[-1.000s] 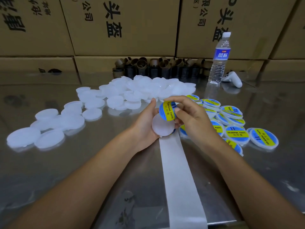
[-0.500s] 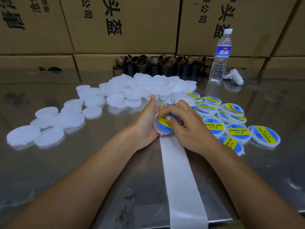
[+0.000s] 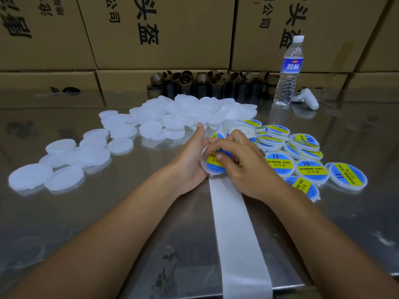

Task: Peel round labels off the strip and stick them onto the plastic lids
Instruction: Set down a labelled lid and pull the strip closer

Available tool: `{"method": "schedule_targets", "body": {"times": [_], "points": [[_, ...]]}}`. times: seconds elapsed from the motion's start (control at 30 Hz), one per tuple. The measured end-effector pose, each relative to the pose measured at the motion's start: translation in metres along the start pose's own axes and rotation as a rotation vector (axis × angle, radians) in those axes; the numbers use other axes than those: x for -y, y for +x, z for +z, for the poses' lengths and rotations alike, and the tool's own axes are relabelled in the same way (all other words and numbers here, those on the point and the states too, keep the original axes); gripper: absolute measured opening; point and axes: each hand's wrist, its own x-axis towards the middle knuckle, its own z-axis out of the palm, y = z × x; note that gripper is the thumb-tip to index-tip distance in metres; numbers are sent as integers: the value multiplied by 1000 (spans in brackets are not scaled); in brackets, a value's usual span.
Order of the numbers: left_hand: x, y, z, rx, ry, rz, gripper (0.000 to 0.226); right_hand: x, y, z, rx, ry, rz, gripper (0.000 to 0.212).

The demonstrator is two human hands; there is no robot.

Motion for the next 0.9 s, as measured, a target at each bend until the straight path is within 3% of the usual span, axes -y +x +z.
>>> {"method": "schedule_targets", "body": {"times": [0.9], "points": [[1, 1, 1, -53, -14, 5, 73, -6, 1, 2, -24, -99, 12, 36]]}}
